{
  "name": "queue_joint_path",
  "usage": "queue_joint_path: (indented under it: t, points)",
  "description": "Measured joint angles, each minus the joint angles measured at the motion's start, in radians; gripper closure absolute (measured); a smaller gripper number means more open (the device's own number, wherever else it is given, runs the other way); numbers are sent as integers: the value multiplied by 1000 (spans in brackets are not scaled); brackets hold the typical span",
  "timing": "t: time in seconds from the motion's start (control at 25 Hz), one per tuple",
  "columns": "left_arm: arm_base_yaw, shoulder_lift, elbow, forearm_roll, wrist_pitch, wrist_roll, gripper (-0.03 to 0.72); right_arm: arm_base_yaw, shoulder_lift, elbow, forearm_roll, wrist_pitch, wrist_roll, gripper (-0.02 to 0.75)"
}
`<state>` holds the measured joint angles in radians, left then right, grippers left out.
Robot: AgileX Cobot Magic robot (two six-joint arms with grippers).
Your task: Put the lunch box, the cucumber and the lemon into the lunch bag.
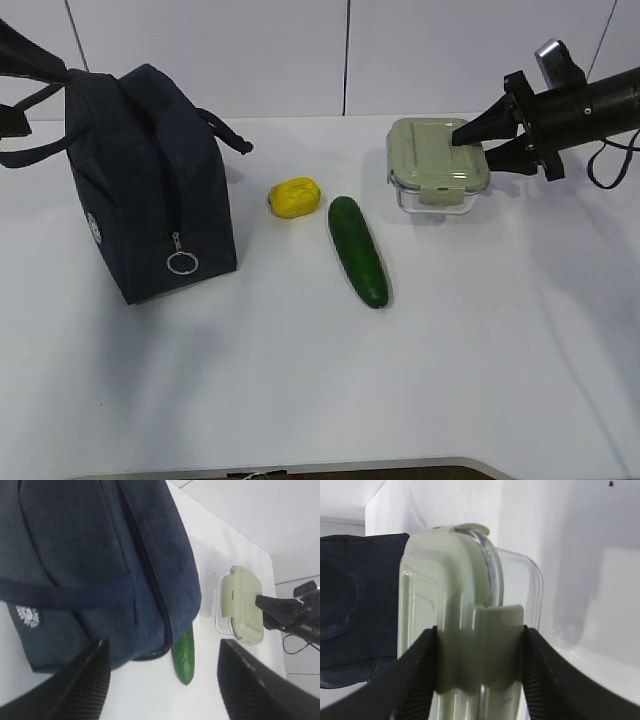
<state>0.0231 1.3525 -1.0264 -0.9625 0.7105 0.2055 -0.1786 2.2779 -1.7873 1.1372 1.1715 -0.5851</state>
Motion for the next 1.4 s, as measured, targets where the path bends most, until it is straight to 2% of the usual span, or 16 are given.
queue_joint_path:
  t: [0.2, 0.6, 0.84, 0.96, 1.12, 1.24, 1.4]
  points:
    - [-16, 101, -44, -8, -5, 2, 195, 0, 0, 0, 0, 0, 15, 364]
    - [-16, 220, -46, -17, -13, 4, 195, 0, 0, 0, 0, 0, 20, 364]
    - [-16, 259, -46, -79, -17, 38, 210, 0, 0, 0, 0, 0, 30, 364]
    - [-16, 264, -46, -116, -17, 57, 289, 0, 0, 0, 0, 0, 35, 364]
    - [-16, 264, -46, -134, -17, 92, 486, 0, -16, 0, -2, 0, 37, 364]
    - [-16, 264, -46, -138, -17, 100, 599, 0, -40, 0, 0, 0, 38, 364]
    - [-16, 264, -46, -138, -7, 134, 680, 0, -72, 0, 2, 2, 41, 364]
